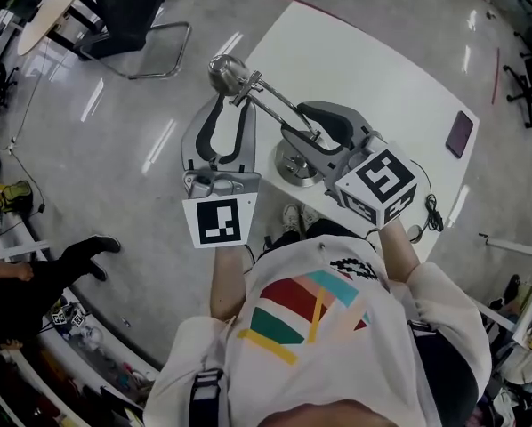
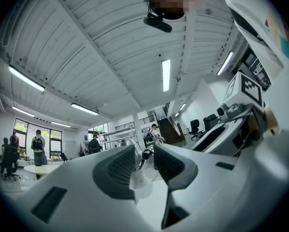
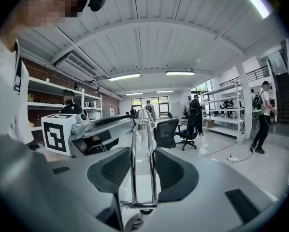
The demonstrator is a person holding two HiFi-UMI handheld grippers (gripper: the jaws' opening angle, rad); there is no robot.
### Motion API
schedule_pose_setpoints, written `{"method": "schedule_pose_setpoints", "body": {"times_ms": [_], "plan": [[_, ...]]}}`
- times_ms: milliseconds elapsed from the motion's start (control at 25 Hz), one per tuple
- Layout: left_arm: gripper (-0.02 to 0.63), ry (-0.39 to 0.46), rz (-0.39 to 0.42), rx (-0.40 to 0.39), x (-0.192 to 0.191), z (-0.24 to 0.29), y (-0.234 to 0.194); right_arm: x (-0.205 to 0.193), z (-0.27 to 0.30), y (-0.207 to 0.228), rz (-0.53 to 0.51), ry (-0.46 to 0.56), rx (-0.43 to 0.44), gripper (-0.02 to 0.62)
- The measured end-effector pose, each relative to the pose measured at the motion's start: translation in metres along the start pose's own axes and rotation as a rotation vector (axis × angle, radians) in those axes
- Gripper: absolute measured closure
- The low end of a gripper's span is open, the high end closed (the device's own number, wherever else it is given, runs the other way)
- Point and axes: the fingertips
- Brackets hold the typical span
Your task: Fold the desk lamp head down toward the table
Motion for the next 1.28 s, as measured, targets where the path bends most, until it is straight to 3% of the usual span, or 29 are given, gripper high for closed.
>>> {"method": "schedule_pose_setpoints", "body": {"times_ms": [80,200,280,320,440,480,680,960,1280], "plan": [[0.497,-0.026,0.043,-0.033,-0.002,0.002,0.007,-0.004,0.000,0.003,-0.004,-0.022,0.002,0.428],[0.508,-0.161,0.274,-0.139,-0.012,0.002,0.014,-0.004,-0.001,0.004,0.009,-0.031,0.014,0.431],[0.511,-0.184,0.299,-0.150,-0.017,0.001,0.010,-0.004,0.003,0.002,0.007,-0.037,0.017,0.431],[0.512,-0.173,0.267,-0.134,-0.019,0.000,0.006,-0.005,0.005,0.000,-0.001,-0.043,0.013,0.434],[0.512,-0.095,0.043,-0.057,-0.028,0.001,-0.010,-0.006,0.014,-0.002,-0.024,-0.068,0.007,0.439],[0.512,-0.088,0.009,-0.049,-0.032,0.002,-0.013,-0.007,0.015,-0.001,-0.026,-0.080,0.010,0.439],[0.512,-0.154,-0.013,-0.060,-0.067,0.001,-0.025,-0.015,0.030,-0.004,-0.047,-0.185,0.038,0.440],[0.515,-0.387,-0.054,-0.111,-0.151,-0.003,-0.015,-0.045,0.052,0.000,-0.097,-0.453,0.086,0.439],[0.512,-0.507,-0.123,-0.188,-0.189,-0.009,0.013,-0.064,0.054,0.001,-0.073,-0.564,0.095,0.439]]}}
Point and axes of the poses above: the fingertips, and each gripper's own axes: z forward along the fingers, y to its right, x out of its top, and after that the axes turned 8 degrees about -x, right-handed
